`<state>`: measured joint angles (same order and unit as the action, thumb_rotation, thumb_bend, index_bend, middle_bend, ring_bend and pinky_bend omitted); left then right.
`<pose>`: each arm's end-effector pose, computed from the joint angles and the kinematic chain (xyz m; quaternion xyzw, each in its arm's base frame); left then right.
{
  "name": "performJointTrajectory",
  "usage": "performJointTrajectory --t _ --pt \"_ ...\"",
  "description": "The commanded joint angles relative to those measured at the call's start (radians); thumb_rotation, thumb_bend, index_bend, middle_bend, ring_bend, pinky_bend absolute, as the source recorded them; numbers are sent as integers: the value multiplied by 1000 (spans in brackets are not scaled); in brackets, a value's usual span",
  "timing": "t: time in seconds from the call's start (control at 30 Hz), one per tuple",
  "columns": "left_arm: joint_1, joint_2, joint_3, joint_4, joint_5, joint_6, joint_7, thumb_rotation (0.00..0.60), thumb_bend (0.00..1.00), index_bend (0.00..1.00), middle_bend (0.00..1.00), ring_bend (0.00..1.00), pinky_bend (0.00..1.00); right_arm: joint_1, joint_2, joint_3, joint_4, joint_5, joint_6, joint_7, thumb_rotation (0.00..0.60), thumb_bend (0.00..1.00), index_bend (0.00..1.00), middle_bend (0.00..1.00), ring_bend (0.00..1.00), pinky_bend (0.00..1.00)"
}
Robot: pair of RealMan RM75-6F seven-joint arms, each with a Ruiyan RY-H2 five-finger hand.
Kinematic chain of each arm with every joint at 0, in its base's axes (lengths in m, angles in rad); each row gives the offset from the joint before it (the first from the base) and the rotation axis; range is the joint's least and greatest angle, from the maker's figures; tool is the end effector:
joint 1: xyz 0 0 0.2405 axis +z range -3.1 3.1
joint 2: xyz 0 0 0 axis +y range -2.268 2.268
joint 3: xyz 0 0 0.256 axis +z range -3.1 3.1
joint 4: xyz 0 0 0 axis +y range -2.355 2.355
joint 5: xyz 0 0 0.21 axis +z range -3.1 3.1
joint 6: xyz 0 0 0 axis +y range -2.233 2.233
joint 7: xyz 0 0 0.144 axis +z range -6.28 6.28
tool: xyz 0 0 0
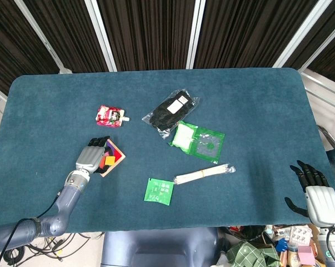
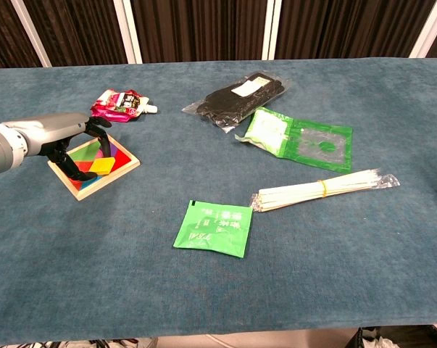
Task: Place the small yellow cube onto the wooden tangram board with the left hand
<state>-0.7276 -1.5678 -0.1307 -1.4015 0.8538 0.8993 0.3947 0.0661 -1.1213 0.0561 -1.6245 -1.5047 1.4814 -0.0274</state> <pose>-0.2035 0.3434 -0.0277 -0.7119 -0.4636 -0.2764 0.4494 -0.3106 -0.1763 0.1573 0.5941 -0.3879 0.3824 0.5919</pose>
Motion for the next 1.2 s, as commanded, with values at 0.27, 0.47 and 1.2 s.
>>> performJointTrajectory --t 0.27,0.47,1.2 --pt "6 -2 2 13 1 22 13 600 352 449 0 0 0 0 0 0 0 -1 -1 0 600 169 147 46 75 129" --pt "7 -4 6 14 0 29 26 600 352 447 0 0 0 0 1 0 0 0 -1 0 600 168 147 46 75 129" --pt "8 -5 10 13 -12 27 50 600 352 433 0 0 0 0 1 1 0 -1 1 2 600 169 147 46 75 129"
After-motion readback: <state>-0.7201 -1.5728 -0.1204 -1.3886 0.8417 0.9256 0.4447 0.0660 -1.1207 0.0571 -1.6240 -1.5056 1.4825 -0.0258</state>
